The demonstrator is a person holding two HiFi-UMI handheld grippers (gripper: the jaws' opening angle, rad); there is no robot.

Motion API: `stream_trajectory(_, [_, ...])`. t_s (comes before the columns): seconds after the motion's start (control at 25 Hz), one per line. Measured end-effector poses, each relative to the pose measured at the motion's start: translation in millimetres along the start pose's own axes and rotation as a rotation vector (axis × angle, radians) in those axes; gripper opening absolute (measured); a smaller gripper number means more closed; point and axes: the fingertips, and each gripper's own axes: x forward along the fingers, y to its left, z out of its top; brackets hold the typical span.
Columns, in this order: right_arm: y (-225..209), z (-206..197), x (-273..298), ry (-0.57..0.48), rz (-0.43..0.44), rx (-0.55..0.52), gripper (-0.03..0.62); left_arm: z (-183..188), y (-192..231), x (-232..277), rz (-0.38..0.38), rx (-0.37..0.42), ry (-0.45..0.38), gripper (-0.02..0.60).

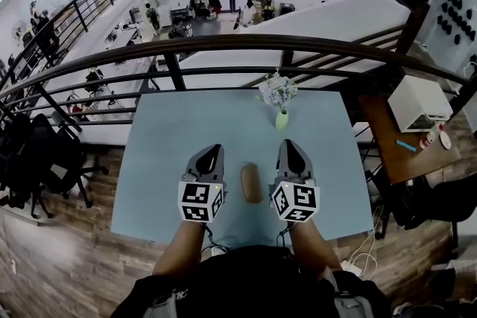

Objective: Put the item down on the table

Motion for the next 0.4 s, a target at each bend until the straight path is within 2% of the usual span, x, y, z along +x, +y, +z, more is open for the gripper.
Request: stream_trajectory(0.4, [3.0, -5.6, 1.4, 0.020, 0.013, -0.009, 0.000, 1.1, -0.8, -0.5, 0.003, 0.000, 0.002, 0.014])
